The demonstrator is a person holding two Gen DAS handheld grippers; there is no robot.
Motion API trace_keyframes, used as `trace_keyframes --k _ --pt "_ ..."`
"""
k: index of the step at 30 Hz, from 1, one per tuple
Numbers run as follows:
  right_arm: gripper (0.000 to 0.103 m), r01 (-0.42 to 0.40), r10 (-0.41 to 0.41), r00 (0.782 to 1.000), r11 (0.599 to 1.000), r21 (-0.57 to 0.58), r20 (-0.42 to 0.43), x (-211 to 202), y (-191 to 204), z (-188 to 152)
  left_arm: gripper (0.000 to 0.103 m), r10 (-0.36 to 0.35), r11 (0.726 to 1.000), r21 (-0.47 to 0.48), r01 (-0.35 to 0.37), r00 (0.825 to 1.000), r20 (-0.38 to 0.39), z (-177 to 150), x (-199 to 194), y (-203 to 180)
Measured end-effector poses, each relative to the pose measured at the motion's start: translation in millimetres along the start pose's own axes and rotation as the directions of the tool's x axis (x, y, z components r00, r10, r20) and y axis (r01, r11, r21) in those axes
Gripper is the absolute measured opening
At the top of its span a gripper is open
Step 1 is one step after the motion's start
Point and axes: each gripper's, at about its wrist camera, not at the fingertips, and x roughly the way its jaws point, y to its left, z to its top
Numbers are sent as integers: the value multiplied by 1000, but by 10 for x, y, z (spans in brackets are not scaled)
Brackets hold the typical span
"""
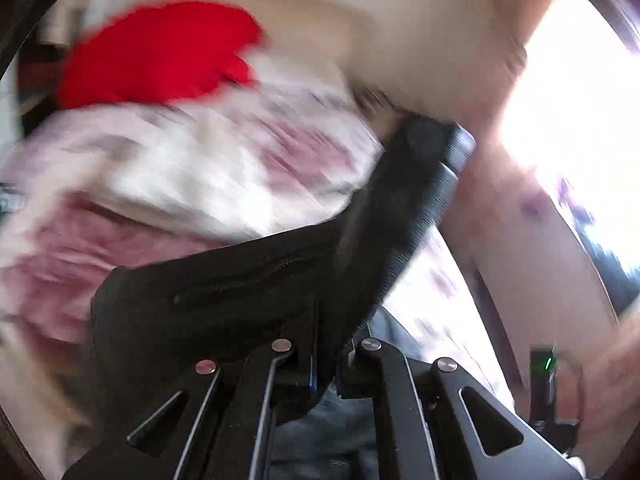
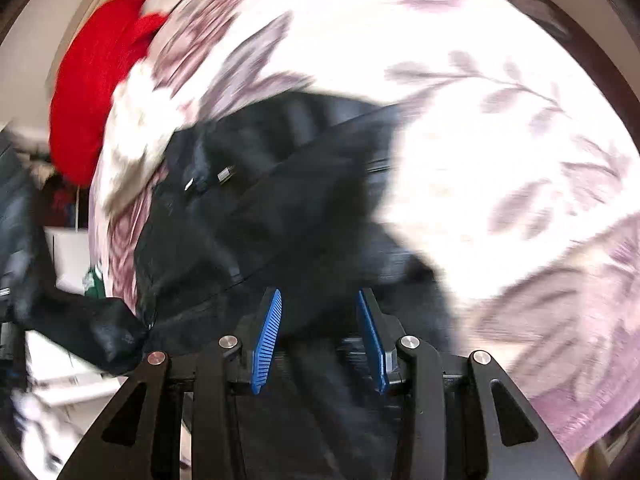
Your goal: Fold large clothes
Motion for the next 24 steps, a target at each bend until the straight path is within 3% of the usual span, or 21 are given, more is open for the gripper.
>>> trace_keyframes --k 2,5,8,10,12,13,14,16,20,22,24 --pt "41 17 -17 1000 999 47 3 -99 -258 13 3 -15 999 47 21 993 -117 -230 449 -287" --pt "41 44 -43 999 994 102 -14 -208 -638 -28 4 30 997 77 -7 954 -299 -582 1000 -491" --pt "44 54 -50 998 993 105 -41 -235 -826 -74 9 78 994 99 -44 922 -378 -819 1172 -460" --pt "65 47 -41 998 994 99 -54 -253 -904 -106 13 78 994 100 -41 913 -401 -882 1101 -466" --pt "69 19 -13 998 996 92 -66 -270 -926 -97 44 55 996 80 -23 909 -413 -903 927 -421" --pt "69 12 -6 998 996 84 -70 -307 -930 -79 82 41 998 60 -18 910 -413 -875 892 -374" --pt "69 12 -7 997 998 65 -71 -356 -905 -49 102 25 999 32 -13 911 -411 -883 775 -317" --pt "69 -1 4 997 999 40 -71 -377 -780 24 102 -6 999 -36 -10 912 -410 -948 623 -77" --pt "69 -58 58 995 998 0 -86 -265 -386 238 102 61 979 -154 -135 910 -410 -1072 149 310" --pt "69 -47 43 993 998 -36 -107 -72 -163 354 102 96 954 -226 -199 913 -396 -1117 -83 564" --pt "69 -23 14 988 998 -61 -154 226 15 494 102 148 907 -316 -277 914 -377 -1169 -332 933"
